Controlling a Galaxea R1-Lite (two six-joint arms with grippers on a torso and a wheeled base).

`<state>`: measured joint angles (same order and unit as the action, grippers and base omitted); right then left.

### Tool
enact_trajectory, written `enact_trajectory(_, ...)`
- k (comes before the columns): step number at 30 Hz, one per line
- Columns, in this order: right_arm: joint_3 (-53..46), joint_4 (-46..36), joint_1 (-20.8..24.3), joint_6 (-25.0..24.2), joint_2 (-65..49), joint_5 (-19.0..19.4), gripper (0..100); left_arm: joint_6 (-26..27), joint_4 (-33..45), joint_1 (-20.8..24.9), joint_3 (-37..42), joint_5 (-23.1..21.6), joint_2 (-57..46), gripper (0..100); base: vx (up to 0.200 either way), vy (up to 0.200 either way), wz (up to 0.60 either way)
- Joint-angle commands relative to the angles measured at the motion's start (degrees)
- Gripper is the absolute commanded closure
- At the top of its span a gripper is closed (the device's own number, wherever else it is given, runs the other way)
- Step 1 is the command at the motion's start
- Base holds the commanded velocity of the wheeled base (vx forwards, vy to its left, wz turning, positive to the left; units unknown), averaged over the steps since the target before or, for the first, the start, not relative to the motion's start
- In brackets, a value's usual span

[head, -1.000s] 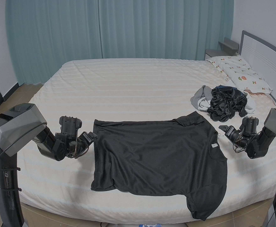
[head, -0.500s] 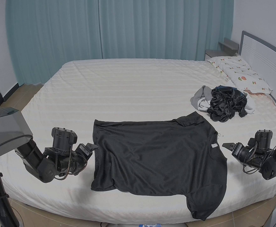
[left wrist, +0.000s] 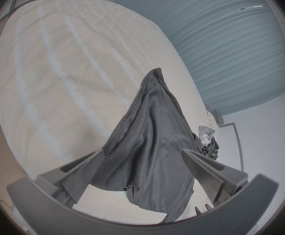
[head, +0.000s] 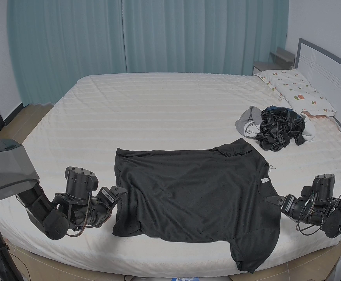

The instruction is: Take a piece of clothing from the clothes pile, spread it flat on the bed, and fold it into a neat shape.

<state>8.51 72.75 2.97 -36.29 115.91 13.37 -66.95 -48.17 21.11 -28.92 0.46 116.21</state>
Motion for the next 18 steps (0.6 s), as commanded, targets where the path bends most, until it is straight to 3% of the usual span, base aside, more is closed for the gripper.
enact_trajectory(1, -2.44, 3.71, -0.6, -0.1, 3.1, 0.51, 0, -0.55, -0.17, 0.51, 0.62, -0.02, 0.95, 0, -0.2, 0.0, 0.0)
enact_trajectory(5, -5.17, 9.95, -0.43, 0.08, 6.17, 0.43, 0, -0.55, -0.26, 0.59, 0.97, -1.69, 2.62, 0, -0.2, 0.0, 0.0)
enact_trajectory(10, -7.54, 16.98, -0.07, 0.26, 9.95, 0.34, 0, -0.46, -0.26, 0.51, 0.44, -2.4, 3.49, 0, 0.0, 0.0, 0.0)
enact_trajectory(18, -7.1, 16.89, -0.16, 0.08, 9.95, 0.43, 0, 0.15, -6.06, 0.59, -0.26, -1.17, 8.5, 0, 0.0, 0.0, 0.0)
